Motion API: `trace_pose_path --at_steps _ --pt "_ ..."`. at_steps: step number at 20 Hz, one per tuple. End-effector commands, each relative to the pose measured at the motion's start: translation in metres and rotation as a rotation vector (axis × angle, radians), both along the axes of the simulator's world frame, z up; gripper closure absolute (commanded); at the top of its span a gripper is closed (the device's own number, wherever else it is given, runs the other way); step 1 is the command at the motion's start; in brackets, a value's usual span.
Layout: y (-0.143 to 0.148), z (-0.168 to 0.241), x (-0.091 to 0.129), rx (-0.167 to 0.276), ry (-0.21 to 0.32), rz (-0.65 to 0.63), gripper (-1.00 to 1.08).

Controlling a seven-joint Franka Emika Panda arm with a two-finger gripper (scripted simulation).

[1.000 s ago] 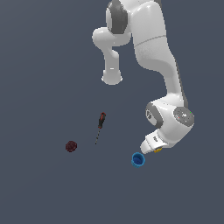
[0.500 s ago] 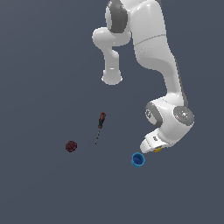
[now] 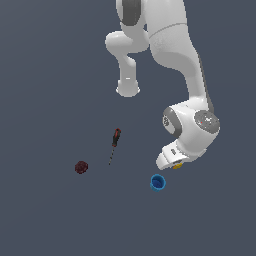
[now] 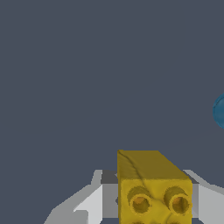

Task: Pick up a designated object from a clutter of objects.

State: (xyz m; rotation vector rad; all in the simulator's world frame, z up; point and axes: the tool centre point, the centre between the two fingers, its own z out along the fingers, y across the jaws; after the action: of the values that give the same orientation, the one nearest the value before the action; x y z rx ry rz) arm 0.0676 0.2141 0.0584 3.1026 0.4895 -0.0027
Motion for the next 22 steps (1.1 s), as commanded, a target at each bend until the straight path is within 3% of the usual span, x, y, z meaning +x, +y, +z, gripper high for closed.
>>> trace_pose_path --at_steps 1,22 --pt "-0.009 0.015 -0.004 0.0 -0.001 0.0 1.08" --pt "-0.122 0.206 -0.058 0.002 -0.001 0.0 1.08"
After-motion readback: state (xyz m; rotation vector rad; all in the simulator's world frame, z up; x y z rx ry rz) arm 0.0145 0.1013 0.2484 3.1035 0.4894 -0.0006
